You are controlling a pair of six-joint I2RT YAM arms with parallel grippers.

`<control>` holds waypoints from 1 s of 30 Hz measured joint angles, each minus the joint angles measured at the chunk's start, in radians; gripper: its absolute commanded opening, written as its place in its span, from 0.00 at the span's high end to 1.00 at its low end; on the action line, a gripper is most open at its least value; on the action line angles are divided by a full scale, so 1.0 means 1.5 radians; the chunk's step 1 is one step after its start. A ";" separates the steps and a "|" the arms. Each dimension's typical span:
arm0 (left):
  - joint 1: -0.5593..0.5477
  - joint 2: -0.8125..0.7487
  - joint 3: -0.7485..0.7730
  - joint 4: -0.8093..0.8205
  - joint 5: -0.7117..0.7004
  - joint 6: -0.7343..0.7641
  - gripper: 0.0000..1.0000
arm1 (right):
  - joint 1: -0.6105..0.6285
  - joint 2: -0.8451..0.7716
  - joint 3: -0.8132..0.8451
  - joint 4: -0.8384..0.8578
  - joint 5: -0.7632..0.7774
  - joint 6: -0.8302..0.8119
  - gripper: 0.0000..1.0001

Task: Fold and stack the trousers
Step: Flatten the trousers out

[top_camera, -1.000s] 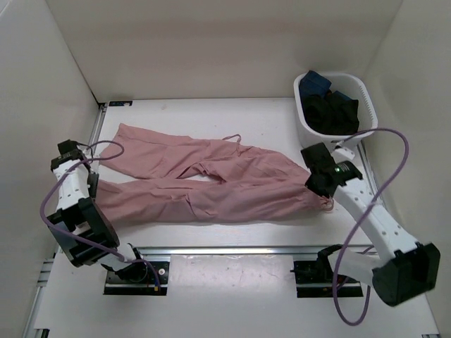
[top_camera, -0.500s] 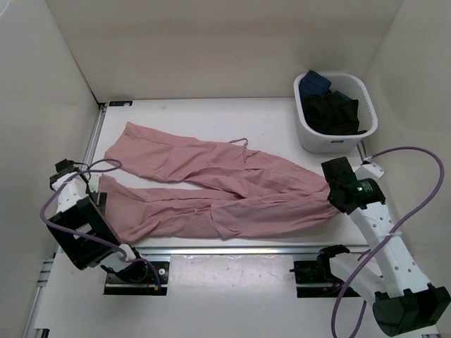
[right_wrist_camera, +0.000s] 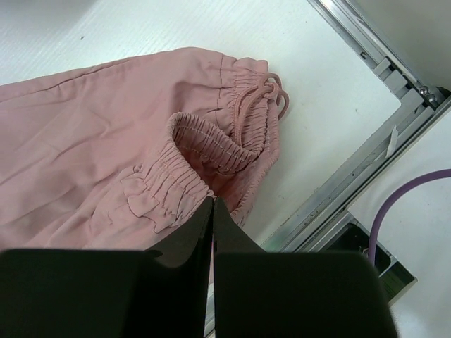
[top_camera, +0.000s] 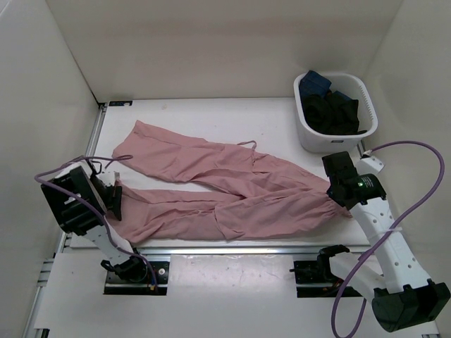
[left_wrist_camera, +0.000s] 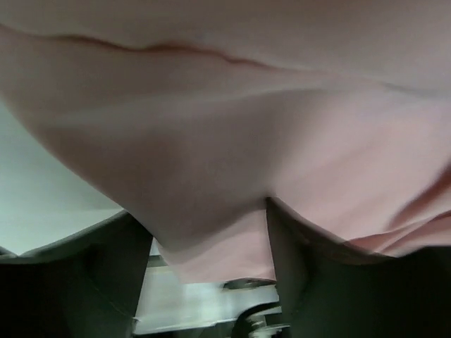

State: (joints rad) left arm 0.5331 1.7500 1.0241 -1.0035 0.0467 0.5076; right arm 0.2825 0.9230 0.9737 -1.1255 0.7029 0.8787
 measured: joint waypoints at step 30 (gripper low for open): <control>-0.458 -0.053 0.073 -0.060 -0.071 -0.100 0.13 | 0.000 -0.027 -0.020 -0.001 -0.017 0.016 1.00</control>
State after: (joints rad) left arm -0.1543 1.6707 1.1332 -1.0935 -0.0593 0.3576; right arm 0.2825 0.8818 0.9436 -1.1271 0.6769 0.9024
